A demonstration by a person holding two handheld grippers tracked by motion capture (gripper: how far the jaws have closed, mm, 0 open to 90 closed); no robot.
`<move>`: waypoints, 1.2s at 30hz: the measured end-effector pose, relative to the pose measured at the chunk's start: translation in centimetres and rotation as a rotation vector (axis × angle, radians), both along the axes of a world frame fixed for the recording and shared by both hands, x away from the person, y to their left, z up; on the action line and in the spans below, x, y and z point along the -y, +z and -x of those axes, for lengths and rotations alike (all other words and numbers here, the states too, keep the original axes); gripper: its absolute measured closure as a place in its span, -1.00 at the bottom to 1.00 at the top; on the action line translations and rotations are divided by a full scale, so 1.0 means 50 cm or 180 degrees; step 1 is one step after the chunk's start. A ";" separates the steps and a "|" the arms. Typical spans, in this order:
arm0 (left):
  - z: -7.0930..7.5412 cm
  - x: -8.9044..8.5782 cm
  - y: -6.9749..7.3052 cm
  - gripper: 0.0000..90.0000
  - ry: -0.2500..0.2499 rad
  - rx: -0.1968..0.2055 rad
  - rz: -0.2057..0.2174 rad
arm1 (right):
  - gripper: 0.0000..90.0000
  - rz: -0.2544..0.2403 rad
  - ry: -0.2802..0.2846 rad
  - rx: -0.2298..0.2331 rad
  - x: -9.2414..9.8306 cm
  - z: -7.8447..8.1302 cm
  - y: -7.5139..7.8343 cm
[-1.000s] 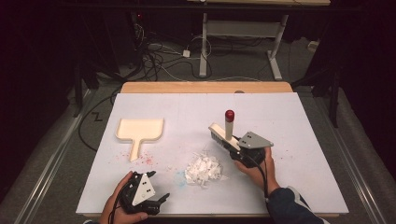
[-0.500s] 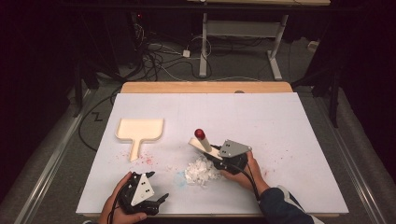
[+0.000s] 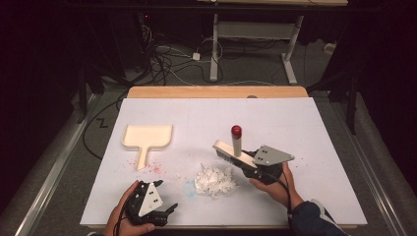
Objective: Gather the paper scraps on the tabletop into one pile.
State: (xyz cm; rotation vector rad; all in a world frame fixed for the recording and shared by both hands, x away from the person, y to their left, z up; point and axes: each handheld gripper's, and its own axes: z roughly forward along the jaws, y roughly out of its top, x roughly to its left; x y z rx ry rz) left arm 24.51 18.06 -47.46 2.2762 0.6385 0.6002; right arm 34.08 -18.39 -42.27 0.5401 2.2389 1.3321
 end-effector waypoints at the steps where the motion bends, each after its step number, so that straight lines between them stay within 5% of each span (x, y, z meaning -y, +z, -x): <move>1: 0.001 0.000 0.000 -0.63 0.0004 0.0002 0.0004 | 0.50 0.0008 -0.0028 -0.0009 0.013 0.001 0.006; 11: 0.003 0.001 0.002 -0.63 -0.0003 0.0011 -0.0004 | 0.50 0.0008 -0.0292 -0.0231 0.129 0.040 0.039; 28: 0.002 0.004 0.003 -0.63 -0.0024 0.0013 -0.0029 | 0.50 0.0042 -0.0187 -0.0878 0.223 0.123 0.036; 36: -0.002 0.010 0.002 -0.63 -0.0044 0.0002 -0.0040 | 0.50 0.0225 -0.0239 -0.1101 0.239 0.099 0.016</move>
